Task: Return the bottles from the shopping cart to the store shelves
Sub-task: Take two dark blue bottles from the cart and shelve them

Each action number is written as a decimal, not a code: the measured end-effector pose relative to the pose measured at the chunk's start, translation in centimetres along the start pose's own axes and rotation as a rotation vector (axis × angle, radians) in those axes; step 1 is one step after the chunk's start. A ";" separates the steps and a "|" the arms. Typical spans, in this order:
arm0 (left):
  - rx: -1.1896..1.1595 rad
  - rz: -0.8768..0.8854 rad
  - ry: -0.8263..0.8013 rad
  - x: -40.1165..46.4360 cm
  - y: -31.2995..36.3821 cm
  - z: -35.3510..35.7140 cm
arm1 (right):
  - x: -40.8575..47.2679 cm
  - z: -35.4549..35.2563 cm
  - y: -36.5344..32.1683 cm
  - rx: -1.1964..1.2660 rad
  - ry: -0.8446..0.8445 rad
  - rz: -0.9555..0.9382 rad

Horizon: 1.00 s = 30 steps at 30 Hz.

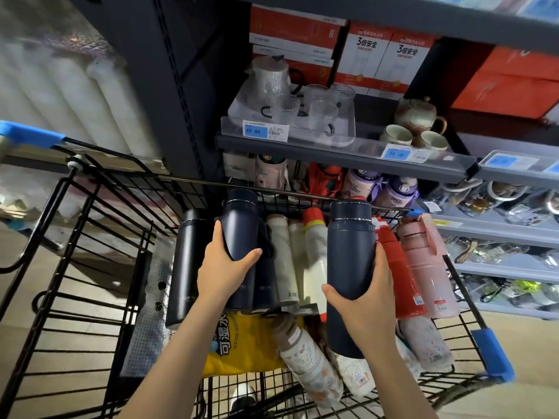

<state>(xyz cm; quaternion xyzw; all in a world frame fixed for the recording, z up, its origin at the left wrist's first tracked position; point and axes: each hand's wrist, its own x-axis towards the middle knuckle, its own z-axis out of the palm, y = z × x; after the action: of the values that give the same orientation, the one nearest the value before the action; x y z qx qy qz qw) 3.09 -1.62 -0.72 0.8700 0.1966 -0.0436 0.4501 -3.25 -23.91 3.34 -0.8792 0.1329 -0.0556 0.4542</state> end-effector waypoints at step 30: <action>-0.655 0.779 0.174 -29.1 29.2 20.4 | -3.4 -40.8 11.9 0.484 0.279 -0.374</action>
<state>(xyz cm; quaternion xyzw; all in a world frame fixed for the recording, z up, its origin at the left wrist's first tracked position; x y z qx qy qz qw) -10.44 -41.92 16.97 0.6924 -0.1019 0.2635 0.6639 -17.63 -61.45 17.46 -0.7388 0.0132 -0.2876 0.6093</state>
